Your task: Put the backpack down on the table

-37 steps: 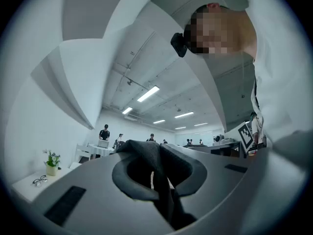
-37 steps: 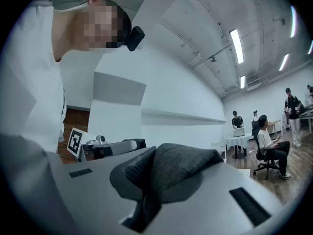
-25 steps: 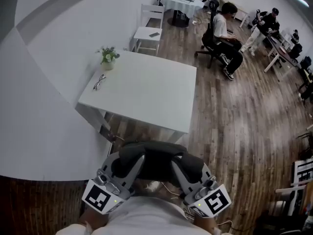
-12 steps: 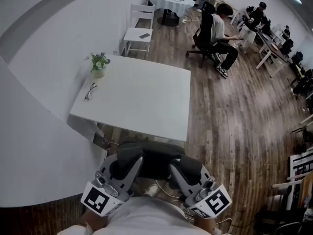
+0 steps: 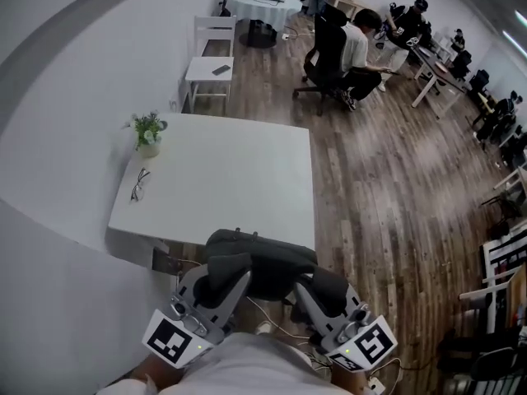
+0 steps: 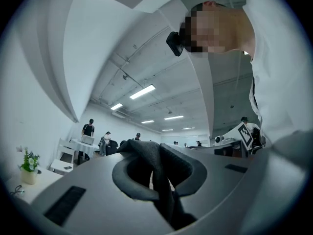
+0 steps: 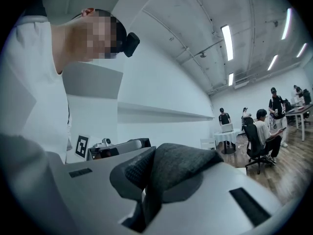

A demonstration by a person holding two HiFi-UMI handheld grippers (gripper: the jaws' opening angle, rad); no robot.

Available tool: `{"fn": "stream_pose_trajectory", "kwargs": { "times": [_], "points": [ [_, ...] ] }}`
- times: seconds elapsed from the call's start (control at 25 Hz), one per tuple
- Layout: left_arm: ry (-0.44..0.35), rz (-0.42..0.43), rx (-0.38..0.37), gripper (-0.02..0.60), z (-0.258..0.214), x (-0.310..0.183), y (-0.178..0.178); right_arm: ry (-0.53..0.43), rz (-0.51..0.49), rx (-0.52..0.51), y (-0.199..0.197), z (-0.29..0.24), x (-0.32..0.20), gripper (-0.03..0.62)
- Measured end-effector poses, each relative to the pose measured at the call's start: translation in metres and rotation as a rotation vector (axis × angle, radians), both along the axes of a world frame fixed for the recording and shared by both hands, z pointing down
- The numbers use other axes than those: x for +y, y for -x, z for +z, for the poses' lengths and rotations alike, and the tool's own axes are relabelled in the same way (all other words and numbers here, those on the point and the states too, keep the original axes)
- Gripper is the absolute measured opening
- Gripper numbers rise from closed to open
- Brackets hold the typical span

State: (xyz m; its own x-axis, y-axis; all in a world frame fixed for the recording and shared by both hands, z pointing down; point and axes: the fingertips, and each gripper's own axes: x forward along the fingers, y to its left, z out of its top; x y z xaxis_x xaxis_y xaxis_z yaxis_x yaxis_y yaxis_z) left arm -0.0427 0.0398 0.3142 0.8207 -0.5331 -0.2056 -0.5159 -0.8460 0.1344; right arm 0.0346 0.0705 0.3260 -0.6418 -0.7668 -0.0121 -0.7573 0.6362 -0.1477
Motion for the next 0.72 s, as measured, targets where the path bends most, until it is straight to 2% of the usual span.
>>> {"fn": "stream_pose_trajectory", "kwargs": {
  "times": [0.36, 0.72],
  "points": [
    [-0.032, 0.08, -0.008, 0.051, -0.012, -0.033, 0.013, -0.039, 0.08, 0.019, 0.012, -0.017, -0.033, 0.051],
    [-0.023, 0.01, -0.006, 0.051, -0.015, -0.053, 0.011, -0.027, 0.006, 0.016, 0.011, -0.018, -0.05, 0.051]
  ]
}}
